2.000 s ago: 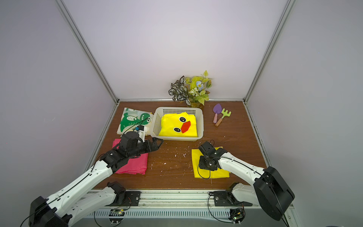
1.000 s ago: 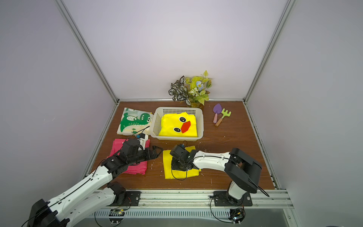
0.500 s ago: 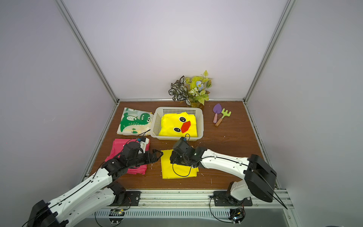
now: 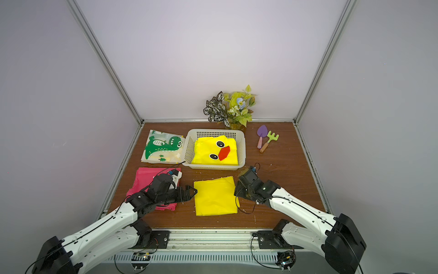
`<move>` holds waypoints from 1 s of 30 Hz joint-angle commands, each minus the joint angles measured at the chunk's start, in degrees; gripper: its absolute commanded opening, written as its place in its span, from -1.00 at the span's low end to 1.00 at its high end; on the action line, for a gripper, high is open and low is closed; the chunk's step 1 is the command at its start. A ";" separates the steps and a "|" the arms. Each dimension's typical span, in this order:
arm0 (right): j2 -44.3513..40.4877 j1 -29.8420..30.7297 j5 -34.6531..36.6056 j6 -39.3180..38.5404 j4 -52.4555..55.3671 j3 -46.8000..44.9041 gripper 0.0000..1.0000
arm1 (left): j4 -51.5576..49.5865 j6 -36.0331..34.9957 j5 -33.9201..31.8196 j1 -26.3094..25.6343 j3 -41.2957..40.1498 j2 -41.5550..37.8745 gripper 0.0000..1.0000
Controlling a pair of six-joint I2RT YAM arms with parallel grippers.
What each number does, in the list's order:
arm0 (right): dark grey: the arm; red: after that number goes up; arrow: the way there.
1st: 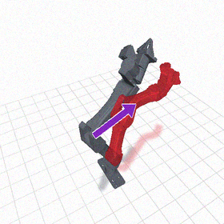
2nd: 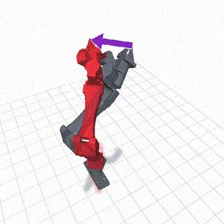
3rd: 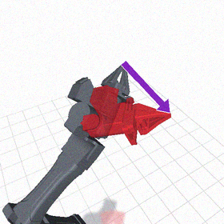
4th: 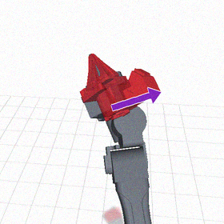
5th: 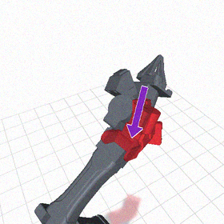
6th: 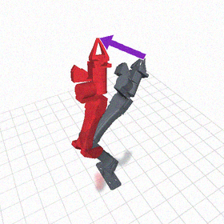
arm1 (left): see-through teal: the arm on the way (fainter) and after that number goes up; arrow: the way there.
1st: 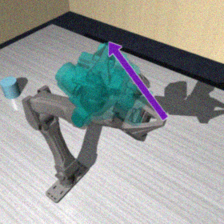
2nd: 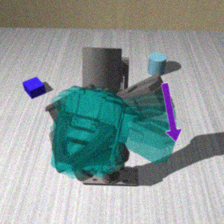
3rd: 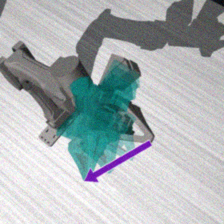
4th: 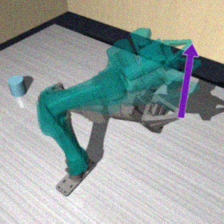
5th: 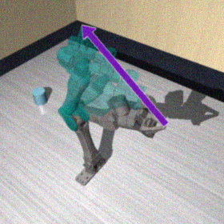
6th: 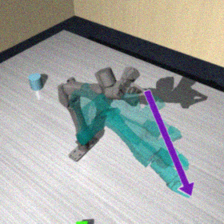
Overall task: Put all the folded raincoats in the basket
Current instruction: Pick up the raincoat from the center of the board.
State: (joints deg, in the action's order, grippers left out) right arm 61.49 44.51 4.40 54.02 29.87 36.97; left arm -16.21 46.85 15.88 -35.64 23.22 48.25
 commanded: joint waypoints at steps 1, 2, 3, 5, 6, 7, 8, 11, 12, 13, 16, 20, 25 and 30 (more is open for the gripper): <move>0.42 -0.48 -3.13 -4.12 -1.47 -0.39 0.35 | -2.27 -0.51 -0.95 -0.75 -1.29 -0.88 1.00; 1.09 -0.57 -4.09 -4.48 -2.53 -0.79 0.35 | -2.01 -0.74 -1.00 -0.83 -1.42 -0.71 1.00; 1.60 -0.67 -4.78 -4.73 -3.51 -1.19 0.35 | -1.99 -1.15 -0.87 -0.84 -1.43 -0.53 1.00; 2.21 -0.71 -5.89 -4.96 -5.62 -2.04 0.35 | -2.06 -1.88 -0.70 -0.84 -1.25 0.47 0.99; 2.38 -0.77 -5.85 -4.87 -6.10 -2.27 0.35 | -2.00 -1.96 -0.53 -0.84 -1.17 0.98 0.99; 2.66 -0.74 -5.43 -4.88 -6.32 -2.35 0.35 | -1.99 -1.94 -0.54 -0.84 -1.16 1.56 0.99; 2.96 -0.83 -5.05 -4.87 -6.32 -2.28 0.35 | -1.85 -1.87 -0.31 -0.90 -1.24 2.04 0.98; 4.01 -1.06 -5.28 -5.39 -7.33 -2.00 0.35 | -1.01 -1.76 -0.10 -0.92 -1.38 2.86 0.98; 4.64 -1.01 -5.57 -5.59 -7.83 -1.99 0.35 | -0.28 -1.59 0.03 -1.00 -1.47 2.99 0.97; 5.37 -1.05 -5.68 -5.77 -8.14 -1.90 0.35 | 0.68 -1.41 0.46 -0.95 -1.60 3.16 0.96; 7.84 -1.09 -5.99 -6.55 -8.33 -1.30 0.34 | 3.63 -0.82 2.05 -1.11 -2.04 4.32 0.88; 10.78 -1.12 -5.60 -7.70 -6.94 0.92 0.32 | 6.00 -0.49 2.06 -1.94 -2.13 7.22 0.86; 12.65 -1.11 -5.53 -7.97 -8.02 1.35 0.32 | 8.81 -0.92 1.51 -4.81 -1.13 12.13 0.86; 14.71 -1.09 -7.94 -7.63 -11.00 1.18 0.28 | 9.17 -1.86 -0.21 -8.42 1.61 17.51 0.83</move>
State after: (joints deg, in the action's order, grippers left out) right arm 75.33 43.53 -1.48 47.20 20.73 36.38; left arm -7.40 46.02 16.82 -42.39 23.68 63.70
